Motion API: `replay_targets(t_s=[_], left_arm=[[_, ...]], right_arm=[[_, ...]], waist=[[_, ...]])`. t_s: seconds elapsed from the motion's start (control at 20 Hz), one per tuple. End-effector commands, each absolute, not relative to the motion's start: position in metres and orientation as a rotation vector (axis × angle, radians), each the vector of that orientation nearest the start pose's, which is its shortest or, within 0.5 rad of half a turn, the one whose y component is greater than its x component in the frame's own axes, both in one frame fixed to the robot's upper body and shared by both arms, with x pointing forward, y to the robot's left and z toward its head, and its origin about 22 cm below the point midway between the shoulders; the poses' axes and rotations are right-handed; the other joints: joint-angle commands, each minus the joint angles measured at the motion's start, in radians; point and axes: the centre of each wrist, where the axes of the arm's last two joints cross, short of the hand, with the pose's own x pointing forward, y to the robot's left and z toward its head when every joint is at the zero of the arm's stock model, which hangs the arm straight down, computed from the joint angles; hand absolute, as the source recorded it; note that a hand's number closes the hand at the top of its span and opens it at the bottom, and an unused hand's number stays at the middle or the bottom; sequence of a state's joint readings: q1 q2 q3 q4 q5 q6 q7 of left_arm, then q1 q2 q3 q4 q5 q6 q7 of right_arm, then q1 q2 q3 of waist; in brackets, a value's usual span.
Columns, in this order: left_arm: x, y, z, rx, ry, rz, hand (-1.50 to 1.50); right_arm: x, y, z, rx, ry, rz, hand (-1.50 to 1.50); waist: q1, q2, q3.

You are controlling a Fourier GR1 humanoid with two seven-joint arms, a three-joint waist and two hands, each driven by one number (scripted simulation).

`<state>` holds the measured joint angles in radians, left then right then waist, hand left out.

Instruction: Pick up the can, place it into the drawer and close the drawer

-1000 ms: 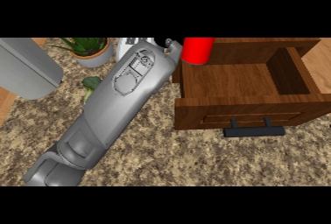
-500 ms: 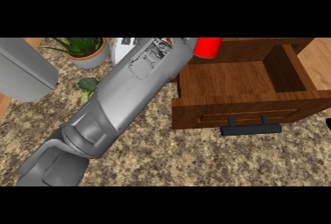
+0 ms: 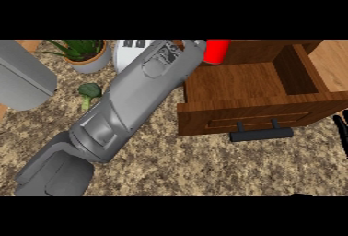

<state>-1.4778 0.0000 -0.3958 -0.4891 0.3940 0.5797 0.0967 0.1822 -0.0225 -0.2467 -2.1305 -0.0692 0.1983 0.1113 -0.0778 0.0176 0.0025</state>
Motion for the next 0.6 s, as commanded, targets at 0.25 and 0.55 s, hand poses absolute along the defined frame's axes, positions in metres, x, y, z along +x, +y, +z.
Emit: replay_targets(t_s=[0.25, 0.55], left_arm=[[0.429, -0.014, 0.199, 0.204, -1.779, -0.249, 1.50], [0.428, -0.010, 0.180, 0.245, -1.769, -0.280, 1.50]], right_arm=[[0.182, -0.286, 0.108, -0.132, -1.872, 0.023, -1.50], [0.177, -0.288, 0.102, -0.129, -1.871, 0.017, -1.50]], waist=[[-0.034, 0.011, 0.001], [-0.039, 0.008, 0.001]])
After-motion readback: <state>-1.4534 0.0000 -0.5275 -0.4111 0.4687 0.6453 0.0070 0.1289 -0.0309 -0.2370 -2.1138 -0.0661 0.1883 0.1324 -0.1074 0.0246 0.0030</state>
